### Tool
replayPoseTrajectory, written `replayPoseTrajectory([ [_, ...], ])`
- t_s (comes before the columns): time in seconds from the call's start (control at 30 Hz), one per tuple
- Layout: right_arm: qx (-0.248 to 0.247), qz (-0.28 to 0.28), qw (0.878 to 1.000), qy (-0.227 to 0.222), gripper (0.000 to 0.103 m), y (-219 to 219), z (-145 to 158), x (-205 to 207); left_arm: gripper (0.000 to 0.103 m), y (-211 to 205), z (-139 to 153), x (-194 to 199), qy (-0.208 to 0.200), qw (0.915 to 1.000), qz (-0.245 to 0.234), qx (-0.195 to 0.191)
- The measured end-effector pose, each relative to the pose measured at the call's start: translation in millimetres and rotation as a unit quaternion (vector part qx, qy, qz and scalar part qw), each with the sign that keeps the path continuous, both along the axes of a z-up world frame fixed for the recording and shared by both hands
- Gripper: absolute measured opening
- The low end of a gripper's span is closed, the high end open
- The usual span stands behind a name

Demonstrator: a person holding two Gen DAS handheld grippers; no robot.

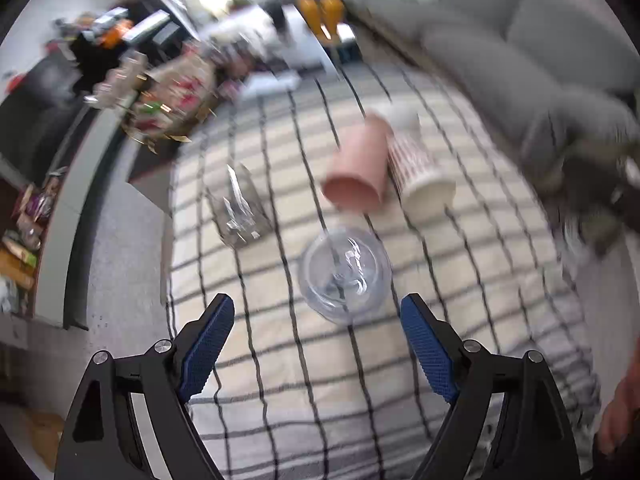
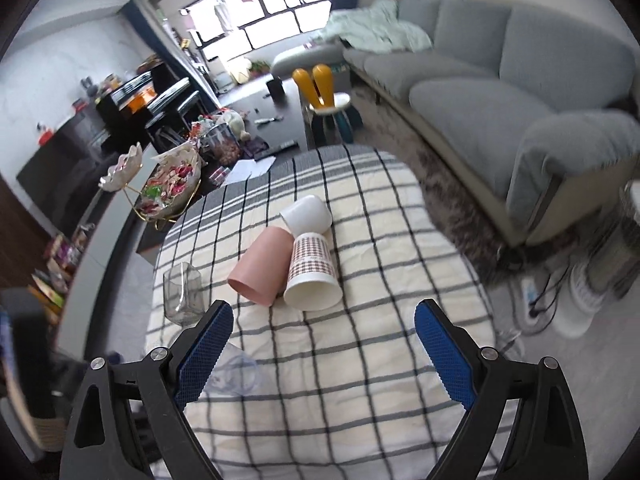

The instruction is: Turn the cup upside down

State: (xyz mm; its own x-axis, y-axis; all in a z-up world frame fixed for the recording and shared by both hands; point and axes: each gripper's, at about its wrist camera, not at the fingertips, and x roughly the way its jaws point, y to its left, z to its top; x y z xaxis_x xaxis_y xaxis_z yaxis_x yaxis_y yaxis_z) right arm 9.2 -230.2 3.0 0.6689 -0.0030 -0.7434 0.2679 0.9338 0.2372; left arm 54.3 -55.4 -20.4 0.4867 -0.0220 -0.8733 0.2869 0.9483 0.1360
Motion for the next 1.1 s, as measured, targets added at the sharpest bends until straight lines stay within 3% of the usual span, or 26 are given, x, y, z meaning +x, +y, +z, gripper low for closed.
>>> replayPoseTrajectory([
  [0.2, -0.045, 0.014, 0.999, -0.027, 0.092, 15.4, 9.5, -20.3, 0.088, 31.8, 9.0, -27.9, -0.067, 0.9943, 0.062, -0.055],
  [0.3, -0.073, 0.02, 0.996, -0.05, 0.093, 27.0, 17.1, -31.6, 0.09, 41.0, 16.4, -45.6, -0.12, 0.9883, 0.077, -0.054],
  [0.33, -0.082, 0.023, 0.995, -0.058, 0.094, 31.8, 18.8, -34.9, 0.095, 43.5, 20.2, -53.9, -0.143, 0.9846, 0.084, -0.054],
  [0.5, -0.12, 0.031, 0.988, -0.087, 0.099, 48.1, 25.4, -50.3, 0.098, 49.6, 31.9, -73.8, -0.201, 0.973, 0.098, -0.057],
  [0.6, -0.124, 0.028, 0.988, -0.089, 0.1, 49.7, 26.3, -54.3, 0.103, 53.6, 33.3, -77.4, -0.212, 0.9701, 0.105, -0.056],
  [1.1, -0.131, 0.014, 0.987, -0.088, 0.102, 50.0, 22.4, -67.8, 0.103, 57.1, 31.8, -88.7, -0.22, 0.9663, 0.116, -0.067],
])
